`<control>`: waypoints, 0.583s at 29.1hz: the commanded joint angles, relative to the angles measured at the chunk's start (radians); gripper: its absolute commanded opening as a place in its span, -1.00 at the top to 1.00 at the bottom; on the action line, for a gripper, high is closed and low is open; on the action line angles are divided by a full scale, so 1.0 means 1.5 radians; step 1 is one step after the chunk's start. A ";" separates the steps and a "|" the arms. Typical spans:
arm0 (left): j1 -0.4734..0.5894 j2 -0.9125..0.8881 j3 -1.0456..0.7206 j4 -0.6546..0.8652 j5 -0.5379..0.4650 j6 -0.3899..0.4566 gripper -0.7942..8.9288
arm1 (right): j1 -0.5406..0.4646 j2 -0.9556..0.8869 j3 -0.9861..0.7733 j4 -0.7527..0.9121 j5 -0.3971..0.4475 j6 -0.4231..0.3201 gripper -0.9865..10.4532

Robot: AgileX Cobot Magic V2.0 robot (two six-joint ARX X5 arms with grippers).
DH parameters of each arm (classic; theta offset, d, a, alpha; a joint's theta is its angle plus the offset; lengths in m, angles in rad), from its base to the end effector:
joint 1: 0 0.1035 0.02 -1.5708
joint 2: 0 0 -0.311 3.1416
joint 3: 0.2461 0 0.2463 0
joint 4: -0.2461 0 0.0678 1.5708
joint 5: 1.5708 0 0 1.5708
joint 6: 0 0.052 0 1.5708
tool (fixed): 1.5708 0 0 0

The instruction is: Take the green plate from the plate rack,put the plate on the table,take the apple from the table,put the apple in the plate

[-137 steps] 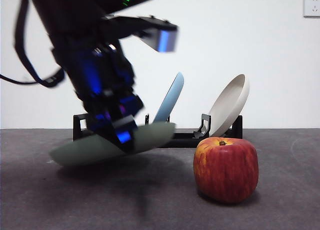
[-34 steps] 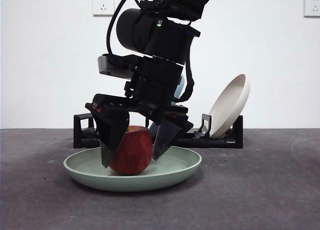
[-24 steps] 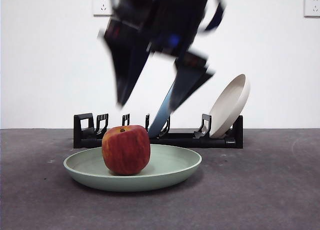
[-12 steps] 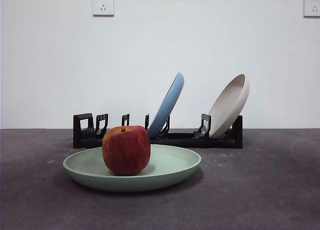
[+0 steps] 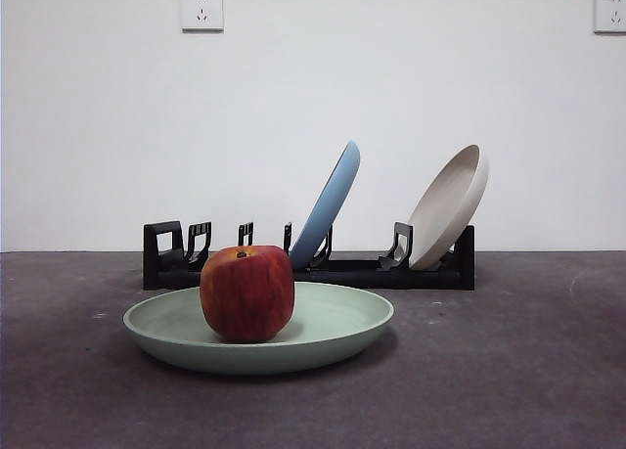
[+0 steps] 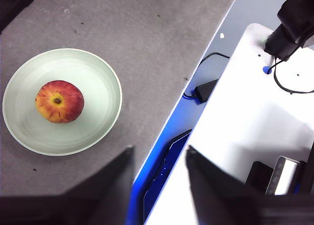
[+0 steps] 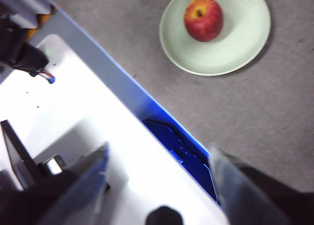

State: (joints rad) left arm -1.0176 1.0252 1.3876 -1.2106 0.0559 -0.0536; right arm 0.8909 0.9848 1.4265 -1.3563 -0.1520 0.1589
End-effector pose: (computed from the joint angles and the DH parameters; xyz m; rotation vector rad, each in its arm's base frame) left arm 0.0710 -0.1205 0.4203 0.3647 0.8126 -0.9827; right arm 0.0637 0.0913 0.4245 -0.2094 0.9606 0.8895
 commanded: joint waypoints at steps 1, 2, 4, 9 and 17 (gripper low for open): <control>-0.002 -0.001 0.001 0.002 0.001 -0.004 0.85 | 0.002 0.001 -0.001 -0.012 -0.001 -0.008 0.84; -0.002 -0.001 0.001 0.004 0.001 -0.004 0.85 | 0.002 0.001 -0.001 -0.012 0.001 -0.007 0.84; -0.002 -0.001 0.001 0.006 0.000 -0.004 0.84 | 0.002 0.001 -0.001 -0.012 0.001 -0.006 0.83; -0.002 -0.001 0.001 0.007 -0.001 -0.004 0.84 | 0.002 0.000 0.000 -0.012 0.001 -0.007 0.83; -0.002 -0.001 0.001 0.009 -0.001 -0.004 0.84 | 0.002 -0.007 0.000 -0.012 0.001 -0.007 0.83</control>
State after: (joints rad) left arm -1.0176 1.0252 1.3876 -1.2026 0.0555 -0.0547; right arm 0.8909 0.9771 1.4265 -1.3567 -0.1535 0.1555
